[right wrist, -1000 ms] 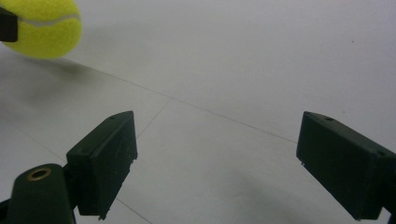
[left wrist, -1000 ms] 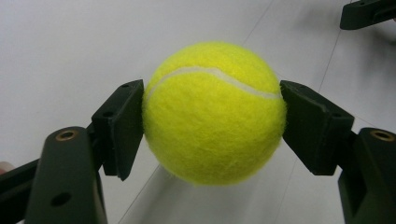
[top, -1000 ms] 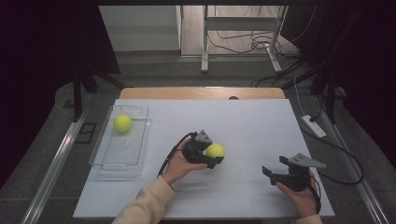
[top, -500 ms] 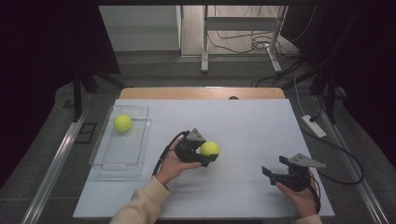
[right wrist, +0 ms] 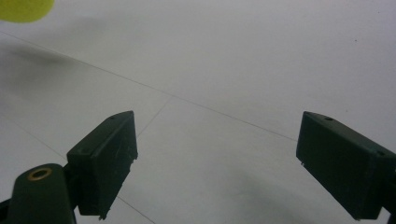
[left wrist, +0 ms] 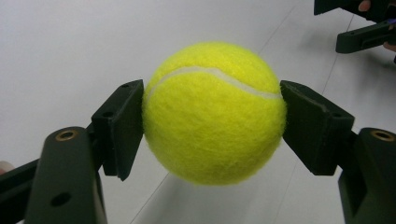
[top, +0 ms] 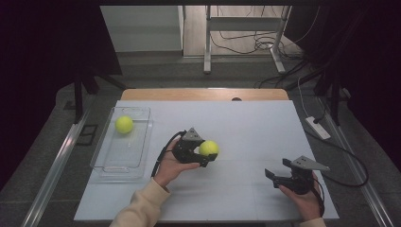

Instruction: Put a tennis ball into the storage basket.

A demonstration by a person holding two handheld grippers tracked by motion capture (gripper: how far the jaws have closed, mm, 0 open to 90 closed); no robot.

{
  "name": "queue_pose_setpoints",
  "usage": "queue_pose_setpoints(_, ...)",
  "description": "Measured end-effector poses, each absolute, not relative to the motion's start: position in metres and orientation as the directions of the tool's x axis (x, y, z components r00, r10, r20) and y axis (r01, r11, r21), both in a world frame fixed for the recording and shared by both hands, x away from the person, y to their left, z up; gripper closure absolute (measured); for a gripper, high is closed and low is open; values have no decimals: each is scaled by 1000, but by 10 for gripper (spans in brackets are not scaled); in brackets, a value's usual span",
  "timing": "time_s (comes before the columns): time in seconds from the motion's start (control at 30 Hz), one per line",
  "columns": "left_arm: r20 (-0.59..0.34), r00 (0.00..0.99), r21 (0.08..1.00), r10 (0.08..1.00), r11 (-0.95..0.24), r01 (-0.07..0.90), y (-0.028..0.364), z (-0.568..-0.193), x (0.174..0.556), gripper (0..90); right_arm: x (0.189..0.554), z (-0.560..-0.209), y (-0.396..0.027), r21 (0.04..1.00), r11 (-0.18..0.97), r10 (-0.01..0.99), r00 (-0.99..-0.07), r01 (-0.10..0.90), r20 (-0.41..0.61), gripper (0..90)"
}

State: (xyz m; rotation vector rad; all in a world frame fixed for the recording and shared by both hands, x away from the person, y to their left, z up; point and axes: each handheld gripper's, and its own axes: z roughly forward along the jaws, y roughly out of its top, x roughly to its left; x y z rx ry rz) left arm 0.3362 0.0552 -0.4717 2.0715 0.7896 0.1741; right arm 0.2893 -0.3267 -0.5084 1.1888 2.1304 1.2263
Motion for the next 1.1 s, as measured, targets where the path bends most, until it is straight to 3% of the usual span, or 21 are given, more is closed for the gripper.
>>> queue_pose_setpoints(1.1,-153,740,836,655,-314,451,94,-445,332,271,288,-509,-326,846,254,829,-556,468,59,122)
